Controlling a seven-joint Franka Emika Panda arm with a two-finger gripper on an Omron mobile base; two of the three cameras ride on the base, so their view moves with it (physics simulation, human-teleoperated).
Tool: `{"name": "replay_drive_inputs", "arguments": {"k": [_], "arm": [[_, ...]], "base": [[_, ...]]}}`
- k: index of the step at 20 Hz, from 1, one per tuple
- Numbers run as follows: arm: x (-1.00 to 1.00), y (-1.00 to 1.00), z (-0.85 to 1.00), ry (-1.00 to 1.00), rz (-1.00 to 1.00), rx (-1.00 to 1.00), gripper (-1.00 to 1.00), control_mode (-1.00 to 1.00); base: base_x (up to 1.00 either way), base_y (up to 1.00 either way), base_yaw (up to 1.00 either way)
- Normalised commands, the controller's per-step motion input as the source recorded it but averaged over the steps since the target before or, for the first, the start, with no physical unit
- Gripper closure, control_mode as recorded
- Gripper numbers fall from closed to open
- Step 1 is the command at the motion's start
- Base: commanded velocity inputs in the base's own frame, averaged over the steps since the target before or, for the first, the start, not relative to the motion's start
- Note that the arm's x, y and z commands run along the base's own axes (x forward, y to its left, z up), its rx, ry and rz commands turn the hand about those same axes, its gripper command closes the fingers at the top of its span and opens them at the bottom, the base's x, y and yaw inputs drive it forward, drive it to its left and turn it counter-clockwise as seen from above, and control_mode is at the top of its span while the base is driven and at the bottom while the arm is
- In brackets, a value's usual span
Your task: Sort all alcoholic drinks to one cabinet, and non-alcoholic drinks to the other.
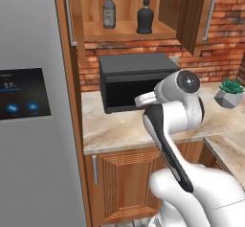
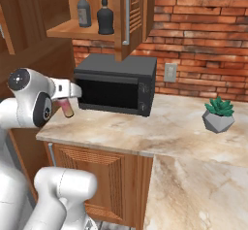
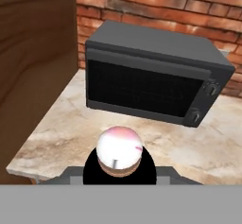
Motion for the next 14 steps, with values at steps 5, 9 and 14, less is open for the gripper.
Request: {"name": "replay_drive_inputs", "arguments": {"k": [5, 9, 14], "arm": [[-0.3, 0.0, 0.28, 0.0, -0.06, -0.07, 1.0, -1.0], [-0.25, -0.02, 0.17, 0.0, -0.01, 0.0, 1.0, -1.0], [-0.3, 0.0, 0.09, 0.0, 0.0, 0.01, 1.0, -1.0]], "base": [[0.0, 0.0, 0.0], [0.0, 0.0, 0.0], [0.0, 0.0, 0.0]]}}
